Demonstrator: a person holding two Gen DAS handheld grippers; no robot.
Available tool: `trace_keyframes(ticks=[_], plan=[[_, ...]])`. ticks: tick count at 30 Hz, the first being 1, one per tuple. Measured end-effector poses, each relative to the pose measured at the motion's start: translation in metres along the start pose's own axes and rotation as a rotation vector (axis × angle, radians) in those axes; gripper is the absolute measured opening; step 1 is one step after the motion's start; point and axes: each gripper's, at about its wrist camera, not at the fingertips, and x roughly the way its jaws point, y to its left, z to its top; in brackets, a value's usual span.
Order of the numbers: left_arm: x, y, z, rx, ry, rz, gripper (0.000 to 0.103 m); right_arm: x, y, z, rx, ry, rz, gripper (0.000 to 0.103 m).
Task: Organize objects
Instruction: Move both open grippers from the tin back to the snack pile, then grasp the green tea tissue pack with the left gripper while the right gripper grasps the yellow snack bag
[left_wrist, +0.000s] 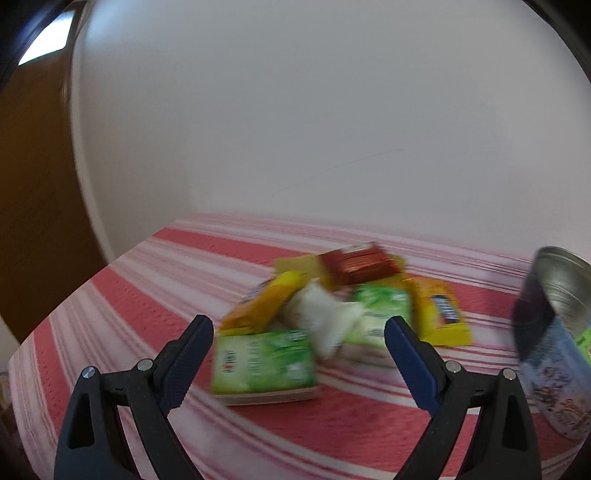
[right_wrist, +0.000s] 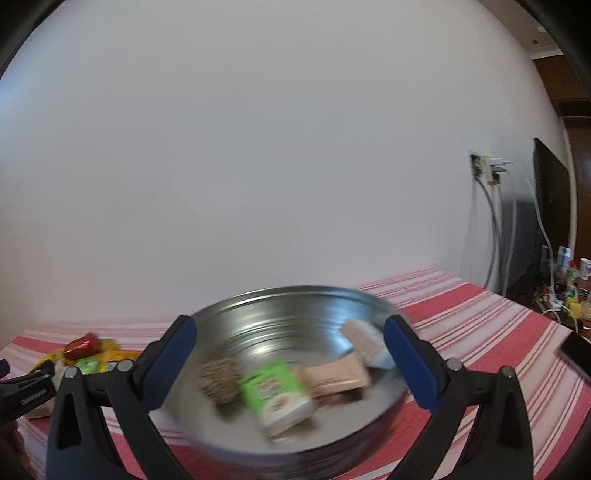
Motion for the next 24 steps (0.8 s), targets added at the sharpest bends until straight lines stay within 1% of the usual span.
trace_keyframes(ticks=[2,7,11,14,18,20,23,24], plan=[[0.006,0.012,-0.001,-0.022,0.03,0.008,0.095,-0.002,0.015,-0.003,-0.009,0.01,0.029,0.103],[0.027,0.035,-0.006,-0.079,0.149,-0.002,0.095,-0.007,0.054,-0.011,-0.046,0.037,0.096,0.103],[0.039,0.041,-0.01,-0.08,0.218,-0.012,0.095,-0.009,0.076,-0.014,-0.063,0.057,0.156,0.103],[0.043,0.043,-0.013,-0.09,0.248,-0.042,0.095,-0.006,0.094,-0.016,-0.083,0.078,0.195,0.103],[0.047,0.048,-0.015,-0.094,0.265,-0.078,0.095,0.001,0.112,-0.02,-0.089,0.122,0.251,0.103],[0.049,0.056,-0.016,-0.099,0.273,-0.099,0.096,0.008,0.126,-0.023,-0.101,0.15,0.264,0.102],[0.052,0.071,-0.017,-0.122,0.294,-0.154,0.096,0.018,0.137,-0.025,-0.115,0.194,0.278,0.099],[0.055,0.076,-0.018,-0.124,0.304,-0.189,0.096,0.018,0.139,-0.025,-0.113,0.204,0.282,0.099]])
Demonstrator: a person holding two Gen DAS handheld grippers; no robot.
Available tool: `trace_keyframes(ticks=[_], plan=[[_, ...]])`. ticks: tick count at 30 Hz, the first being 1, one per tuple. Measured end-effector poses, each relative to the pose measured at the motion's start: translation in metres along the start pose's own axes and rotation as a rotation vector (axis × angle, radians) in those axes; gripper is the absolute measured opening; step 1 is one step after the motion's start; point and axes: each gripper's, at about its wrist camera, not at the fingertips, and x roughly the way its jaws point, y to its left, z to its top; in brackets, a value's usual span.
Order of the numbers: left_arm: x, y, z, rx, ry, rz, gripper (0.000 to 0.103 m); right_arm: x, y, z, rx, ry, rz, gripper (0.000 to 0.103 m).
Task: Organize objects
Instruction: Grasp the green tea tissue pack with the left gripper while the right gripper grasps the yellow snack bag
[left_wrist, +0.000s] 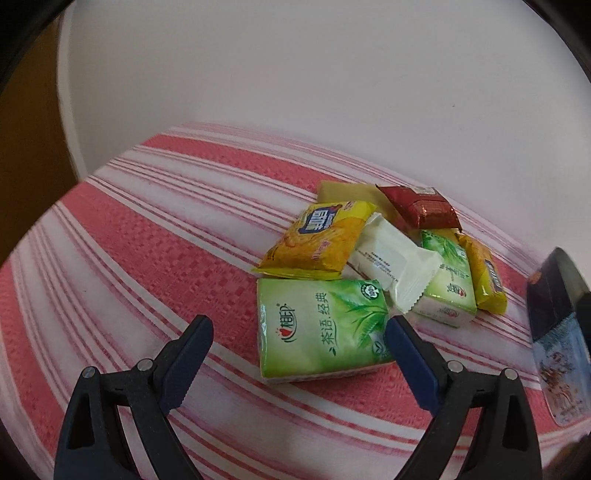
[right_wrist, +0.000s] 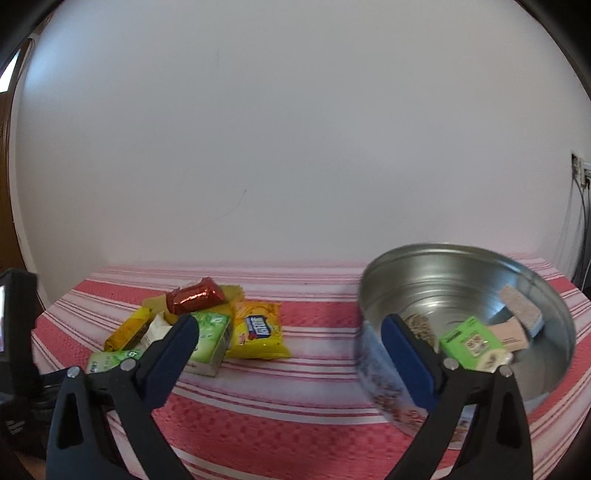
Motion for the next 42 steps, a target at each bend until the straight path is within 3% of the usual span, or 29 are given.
trace_keyframes(ticks=[4,7,10,14,18,20,21,22,28,33,36,39,42], plan=[[0.005,0.011,0.002,0.01,0.033,-0.08,0.096,0.017,0.005,0.002,0.004,0.057,0.021,0.099],[0.006,0.015,0.004,-0.016,0.051,-0.1,0.096,0.028,0.008,0.001,0.004,0.099,0.04,0.099],[0.003,0.005,0.002,0.021,0.053,-0.122,0.096,0.037,0.012,0.002,0.004,0.131,0.051,0.099],[0.006,-0.006,0.001,0.078,0.049,-0.064,0.096,0.053,0.018,0.005,-0.01,0.147,0.049,0.098],[0.011,-0.006,0.002,0.079,0.053,0.011,0.096,0.07,0.024,0.007,-0.022,0.2,0.05,0.09],[0.011,-0.005,0.002,0.076,0.049,0.027,0.091,0.081,0.025,0.007,-0.017,0.236,0.046,0.09],[0.01,-0.005,0.002,0.074,0.039,0.031,0.077,0.087,0.024,0.008,-0.011,0.257,0.048,0.09],[0.01,-0.003,0.003,0.074,0.032,0.031,0.073,0.094,0.023,0.007,0.001,0.287,0.047,0.09],[0.011,-0.001,0.005,0.053,0.027,0.008,0.073,0.13,0.019,0.004,0.042,0.415,0.045,0.081],[-0.003,-0.003,0.009,0.051,-0.033,-0.031,0.073,0.144,0.013,0.004,0.085,0.44,0.075,0.081],[-0.009,-0.004,0.011,0.033,-0.045,-0.103,0.073,0.147,0.003,0.001,0.141,0.458,0.125,0.08],[-0.013,-0.008,0.009,0.055,-0.08,-0.116,0.073,0.145,-0.002,0.001,0.138,0.456,0.141,0.071],[-0.032,-0.024,0.002,0.081,-0.148,-0.121,0.073,0.138,0.002,0.0,0.101,0.465,0.116,0.053]])
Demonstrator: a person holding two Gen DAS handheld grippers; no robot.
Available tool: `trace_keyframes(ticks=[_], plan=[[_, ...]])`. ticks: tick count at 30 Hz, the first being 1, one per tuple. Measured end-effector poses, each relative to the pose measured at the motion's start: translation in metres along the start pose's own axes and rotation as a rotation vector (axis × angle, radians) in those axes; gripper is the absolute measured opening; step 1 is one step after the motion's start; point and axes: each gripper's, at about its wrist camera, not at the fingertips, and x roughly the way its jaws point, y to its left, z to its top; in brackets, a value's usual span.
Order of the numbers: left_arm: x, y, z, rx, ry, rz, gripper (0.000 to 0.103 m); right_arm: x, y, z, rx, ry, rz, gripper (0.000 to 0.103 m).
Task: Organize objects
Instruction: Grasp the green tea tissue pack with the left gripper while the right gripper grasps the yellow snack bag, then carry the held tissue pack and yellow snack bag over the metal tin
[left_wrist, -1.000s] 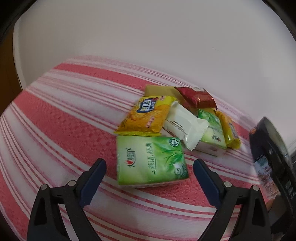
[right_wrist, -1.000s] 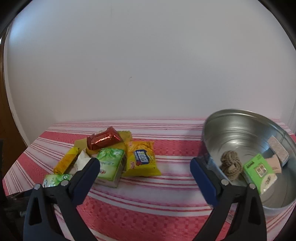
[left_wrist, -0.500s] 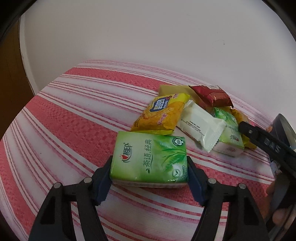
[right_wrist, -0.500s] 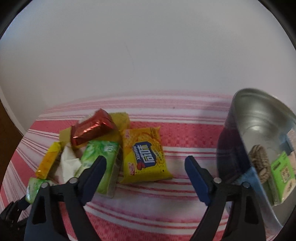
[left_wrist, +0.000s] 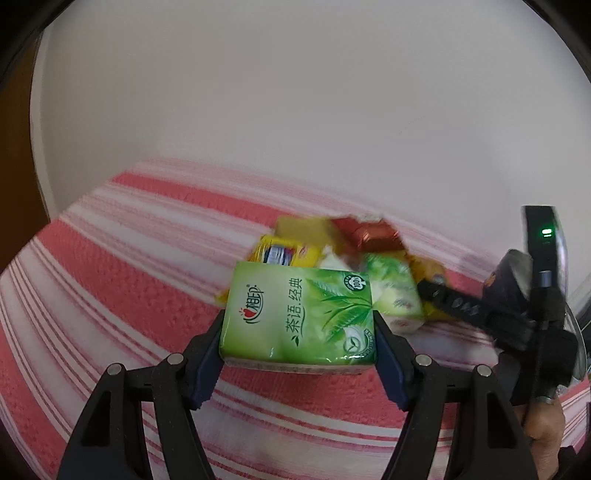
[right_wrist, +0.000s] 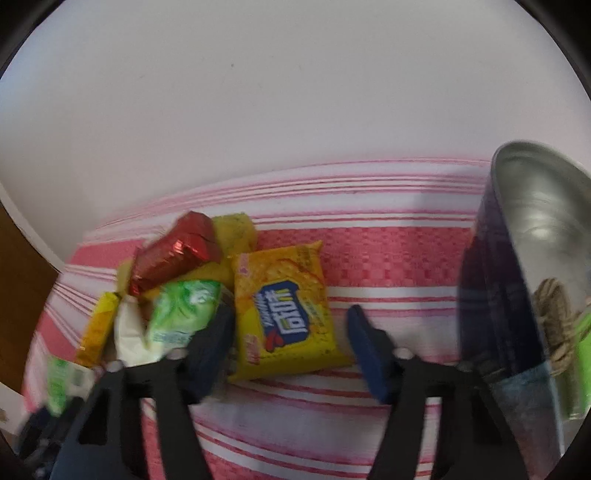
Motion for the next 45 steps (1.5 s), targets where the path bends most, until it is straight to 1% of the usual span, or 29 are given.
trace_keyframes(ticks=[4,6,8,10,12,15,17,21,24,27,29,35,36,37,39,45], plan=[[-0.009,-0.004,0.003,0.026,-0.069,-0.004,0.073,0.003,0.004,0.0,-0.026,0.009,-0.022,0.053],[-0.012,-0.004,0.003,0.04,-0.092,0.015,0.073,0.003,0.006,0.0,-0.039,0.012,-0.036,0.052],[-0.014,-0.001,0.004,0.034,-0.106,0.027,0.073,0.001,0.01,-0.001,-0.069,0.013,-0.046,0.05],[-0.014,0.001,0.004,0.015,-0.114,0.038,0.073,-0.003,0.01,-0.005,-0.078,0.01,-0.033,0.05],[-0.011,0.003,0.006,0.001,-0.118,0.062,0.073,-0.012,0.009,-0.008,-0.07,-0.028,-0.006,0.05],[-0.011,0.007,0.007,-0.004,-0.134,0.1,0.073,-0.034,0.013,-0.018,-0.103,-0.11,-0.01,0.05],[-0.012,0.006,0.007,0.002,-0.151,0.121,0.073,-0.051,0.013,-0.027,-0.114,-0.159,0.005,0.05],[-0.015,0.0,0.004,0.028,-0.183,0.121,0.073,-0.079,0.015,-0.042,-0.143,-0.247,0.001,0.05],[-0.019,-0.006,0.002,0.038,-0.211,0.118,0.073,-0.097,0.009,-0.048,-0.15,-0.29,0.013,0.05],[-0.021,-0.006,0.003,0.04,-0.218,0.137,0.073,-0.111,0.003,-0.055,-0.153,-0.317,0.031,0.05],[-0.021,-0.011,0.002,0.044,-0.22,0.15,0.073,-0.118,-0.006,-0.057,-0.148,-0.319,0.035,0.05],[-0.019,-0.027,-0.002,0.063,-0.213,0.152,0.073,-0.126,-0.017,-0.058,-0.127,-0.331,0.033,0.05],[-0.018,-0.032,-0.003,0.063,-0.207,0.142,0.073,-0.135,-0.024,-0.063,-0.126,-0.335,0.034,0.05],[-0.017,-0.031,-0.002,0.064,-0.202,0.133,0.073,-0.137,-0.026,-0.064,-0.127,-0.339,0.03,0.05],[-0.017,-0.041,-0.005,0.076,-0.195,0.12,0.073,-0.14,-0.027,-0.063,-0.134,-0.35,0.018,0.05],[-0.023,-0.07,-0.009,0.104,-0.208,0.092,0.073,-0.152,-0.032,-0.063,-0.154,-0.389,-0.012,0.05]])
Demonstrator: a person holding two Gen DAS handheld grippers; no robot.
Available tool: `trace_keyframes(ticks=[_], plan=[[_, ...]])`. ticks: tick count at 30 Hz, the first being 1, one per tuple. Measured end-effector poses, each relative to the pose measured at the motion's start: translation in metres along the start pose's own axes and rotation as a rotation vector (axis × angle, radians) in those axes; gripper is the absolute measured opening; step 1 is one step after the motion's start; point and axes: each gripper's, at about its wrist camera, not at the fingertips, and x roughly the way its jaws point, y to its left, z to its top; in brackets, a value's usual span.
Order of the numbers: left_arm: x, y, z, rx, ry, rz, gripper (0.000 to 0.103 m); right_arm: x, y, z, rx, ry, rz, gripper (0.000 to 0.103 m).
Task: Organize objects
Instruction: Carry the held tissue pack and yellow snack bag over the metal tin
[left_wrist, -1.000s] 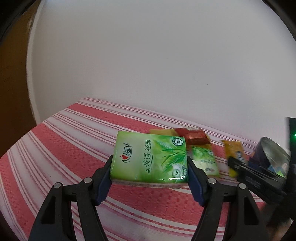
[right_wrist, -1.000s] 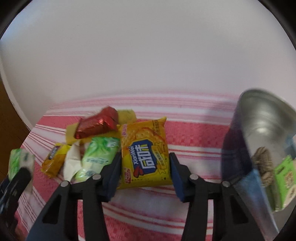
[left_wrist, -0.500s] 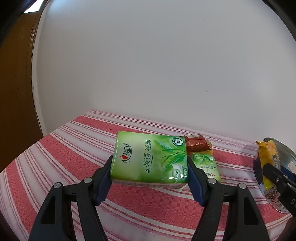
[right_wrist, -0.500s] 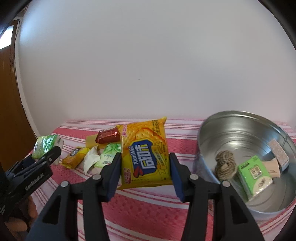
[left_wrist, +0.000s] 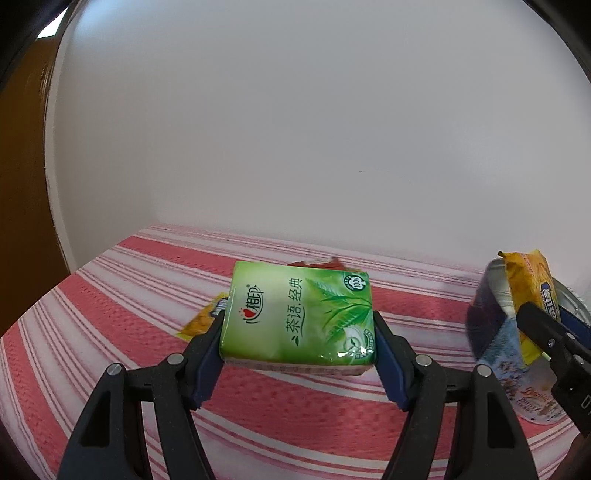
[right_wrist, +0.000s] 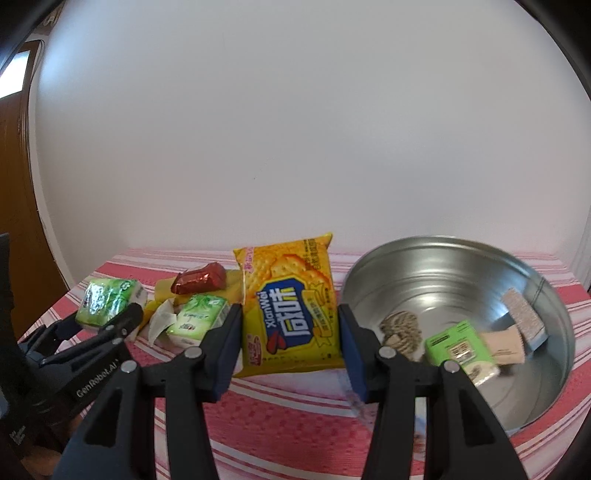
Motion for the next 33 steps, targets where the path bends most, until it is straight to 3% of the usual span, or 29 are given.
trace_keyframes(ticks=[23,33], plan=[[-0.018,-0.119,0.008,0.098,-0.036,-0.17,0.073,-0.023,-0.095,0.012,0.074,-0.046,-0.161,0.05],[-0.014,-0.158,0.002,0.147,-0.023,-0.221,0.073,-0.018,-0.133,0.012,0.085,-0.015,-0.243,0.05]])
